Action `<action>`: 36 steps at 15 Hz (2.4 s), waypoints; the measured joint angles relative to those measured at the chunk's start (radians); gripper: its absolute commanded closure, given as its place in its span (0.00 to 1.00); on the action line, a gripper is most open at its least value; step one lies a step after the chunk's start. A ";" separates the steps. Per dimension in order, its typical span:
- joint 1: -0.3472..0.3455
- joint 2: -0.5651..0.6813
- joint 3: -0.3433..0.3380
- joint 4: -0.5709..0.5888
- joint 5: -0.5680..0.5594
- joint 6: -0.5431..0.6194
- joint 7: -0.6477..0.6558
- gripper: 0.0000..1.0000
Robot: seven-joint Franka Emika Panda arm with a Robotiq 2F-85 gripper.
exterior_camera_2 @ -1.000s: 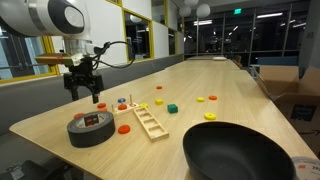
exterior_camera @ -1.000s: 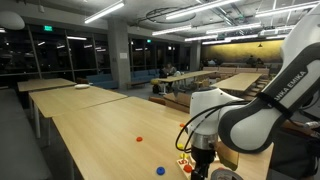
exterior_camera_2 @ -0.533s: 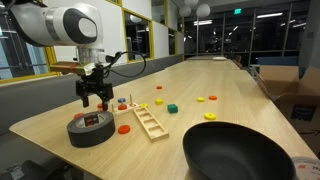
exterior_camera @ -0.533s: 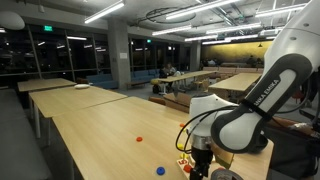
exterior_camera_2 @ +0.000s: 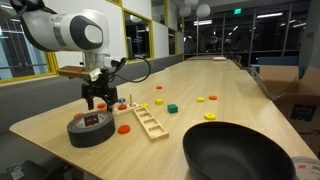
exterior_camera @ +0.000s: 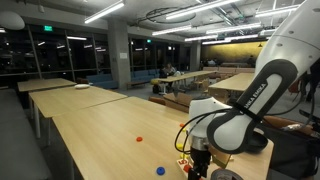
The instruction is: Pick up the orange object from the wooden holder and put it on the table.
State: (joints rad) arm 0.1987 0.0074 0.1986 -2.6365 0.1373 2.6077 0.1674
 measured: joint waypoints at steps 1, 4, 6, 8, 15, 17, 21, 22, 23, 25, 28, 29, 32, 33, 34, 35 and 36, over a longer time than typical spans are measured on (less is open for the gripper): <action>-0.001 0.004 0.000 0.003 0.012 0.006 -0.006 0.00; -0.002 0.009 0.000 0.011 0.058 0.013 -0.034 0.00; -0.002 0.009 0.000 0.015 0.079 0.013 -0.047 0.00; -0.002 0.009 0.000 0.017 0.094 0.013 -0.059 0.00; -0.002 0.007 0.000 0.017 0.103 0.013 -0.070 0.00; -0.002 0.004 0.000 0.017 0.103 0.013 -0.070 0.00; -0.002 0.003 0.000 0.016 0.103 0.013 -0.071 0.25; -0.002 0.003 0.000 0.015 0.103 0.013 -0.071 0.26; -0.002 0.003 0.000 0.015 0.103 0.013 -0.071 0.34; -0.002 0.003 0.000 0.015 0.103 0.013 -0.071 0.50; -0.002 0.001 0.000 0.014 0.103 0.013 -0.071 0.74; -0.002 0.000 0.000 0.014 0.103 0.013 -0.071 0.81; -0.002 -0.004 0.000 0.013 0.103 0.013 -0.071 0.72; -0.002 -0.005 0.000 0.012 0.102 0.012 -0.071 0.72; -0.002 -0.007 -0.001 0.012 0.095 0.008 -0.069 0.73; -0.002 -0.009 -0.001 0.011 0.084 0.001 -0.066 0.73; -0.002 -0.014 -0.001 0.012 0.073 -0.011 -0.063 0.73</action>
State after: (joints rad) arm 0.1966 -0.0067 0.1974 -2.6250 0.2102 2.5968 0.1041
